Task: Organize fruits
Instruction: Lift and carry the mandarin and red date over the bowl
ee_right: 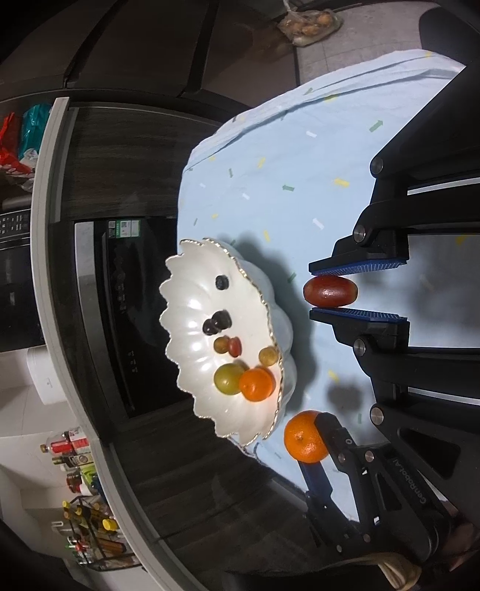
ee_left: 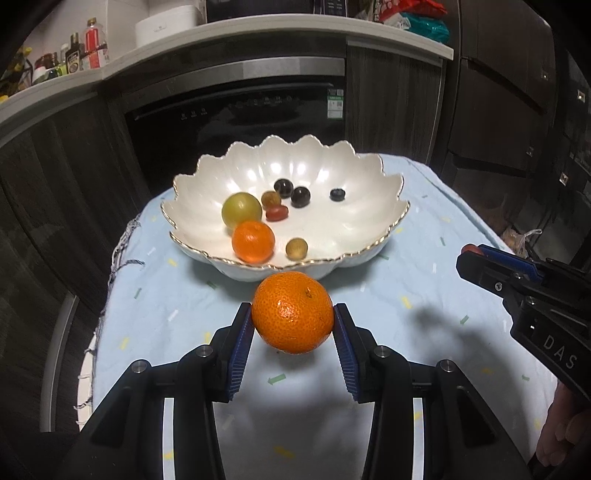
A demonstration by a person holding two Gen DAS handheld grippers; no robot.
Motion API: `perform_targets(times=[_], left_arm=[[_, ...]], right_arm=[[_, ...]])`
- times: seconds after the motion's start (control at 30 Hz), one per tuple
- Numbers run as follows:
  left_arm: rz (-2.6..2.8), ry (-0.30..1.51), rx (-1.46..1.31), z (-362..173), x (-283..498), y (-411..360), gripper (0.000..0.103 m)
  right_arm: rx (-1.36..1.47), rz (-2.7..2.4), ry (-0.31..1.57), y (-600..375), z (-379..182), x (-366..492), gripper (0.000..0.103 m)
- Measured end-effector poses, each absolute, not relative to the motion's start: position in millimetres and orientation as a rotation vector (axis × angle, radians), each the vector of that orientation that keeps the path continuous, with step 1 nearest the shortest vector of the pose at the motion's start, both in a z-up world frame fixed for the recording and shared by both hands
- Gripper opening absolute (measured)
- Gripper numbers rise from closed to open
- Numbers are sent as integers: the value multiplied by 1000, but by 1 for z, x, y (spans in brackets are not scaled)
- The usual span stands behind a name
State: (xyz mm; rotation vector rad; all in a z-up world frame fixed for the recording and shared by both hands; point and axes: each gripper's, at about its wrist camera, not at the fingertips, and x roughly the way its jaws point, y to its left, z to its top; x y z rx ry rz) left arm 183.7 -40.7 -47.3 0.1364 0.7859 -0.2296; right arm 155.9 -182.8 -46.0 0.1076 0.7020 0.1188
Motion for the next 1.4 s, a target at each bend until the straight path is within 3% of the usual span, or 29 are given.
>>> perform_targets(times=[0.7, 1.4], left_arm=[[-217, 706, 112, -8, 207, -32, 43], [-246, 766, 99, -20, 270, -52, 43]], right_arm=[[72, 107, 613, -179, -5, 180, 19], [82, 115, 647, -193, -10, 242, 19]])
